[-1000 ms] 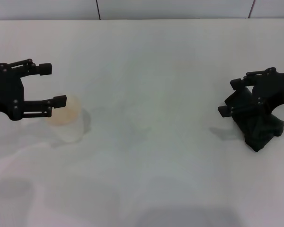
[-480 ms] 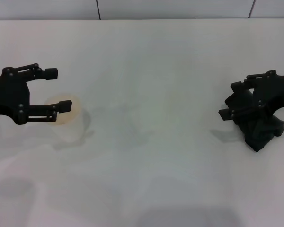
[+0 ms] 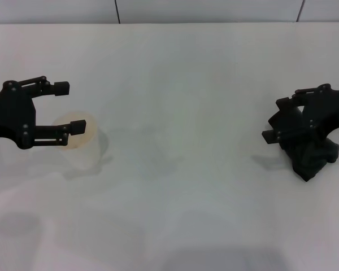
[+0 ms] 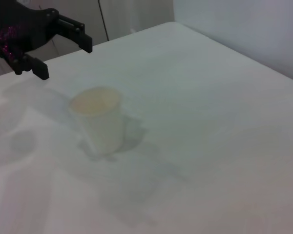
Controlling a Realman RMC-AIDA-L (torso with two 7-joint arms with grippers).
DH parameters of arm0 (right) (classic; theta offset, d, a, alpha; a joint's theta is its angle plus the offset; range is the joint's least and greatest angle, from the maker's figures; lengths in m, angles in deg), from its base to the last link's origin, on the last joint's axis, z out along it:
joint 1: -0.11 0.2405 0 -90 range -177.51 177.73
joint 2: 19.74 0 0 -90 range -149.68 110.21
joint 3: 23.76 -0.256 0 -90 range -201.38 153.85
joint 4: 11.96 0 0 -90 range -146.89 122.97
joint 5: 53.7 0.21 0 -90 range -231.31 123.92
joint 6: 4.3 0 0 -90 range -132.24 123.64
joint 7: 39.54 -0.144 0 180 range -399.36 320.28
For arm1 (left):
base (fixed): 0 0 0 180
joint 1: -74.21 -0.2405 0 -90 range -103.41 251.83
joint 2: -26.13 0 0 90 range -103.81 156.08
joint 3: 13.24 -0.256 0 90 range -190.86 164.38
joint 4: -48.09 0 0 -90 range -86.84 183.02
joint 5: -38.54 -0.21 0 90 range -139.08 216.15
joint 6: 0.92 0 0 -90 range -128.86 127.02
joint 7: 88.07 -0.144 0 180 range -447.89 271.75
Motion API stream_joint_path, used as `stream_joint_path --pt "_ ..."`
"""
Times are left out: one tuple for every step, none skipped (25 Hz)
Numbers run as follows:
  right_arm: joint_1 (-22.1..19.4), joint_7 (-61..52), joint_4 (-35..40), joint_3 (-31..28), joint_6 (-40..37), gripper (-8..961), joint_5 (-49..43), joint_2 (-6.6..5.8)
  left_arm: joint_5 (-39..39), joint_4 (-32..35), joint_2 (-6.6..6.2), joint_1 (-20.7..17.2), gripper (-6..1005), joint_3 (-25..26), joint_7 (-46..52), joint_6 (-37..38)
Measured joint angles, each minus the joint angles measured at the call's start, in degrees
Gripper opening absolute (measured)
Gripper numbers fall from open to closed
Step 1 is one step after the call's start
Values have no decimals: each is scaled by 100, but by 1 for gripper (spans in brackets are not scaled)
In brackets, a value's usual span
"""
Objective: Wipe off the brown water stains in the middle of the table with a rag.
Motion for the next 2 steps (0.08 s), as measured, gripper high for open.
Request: stream_joint_path --pt "1 -1 1 -15 -2 870 -3 0 0 1 0 0 874 0 0 0" --pt "1 -1 2 -23 -3 870 -3 0 0 1 0 0 874 0 0 0"
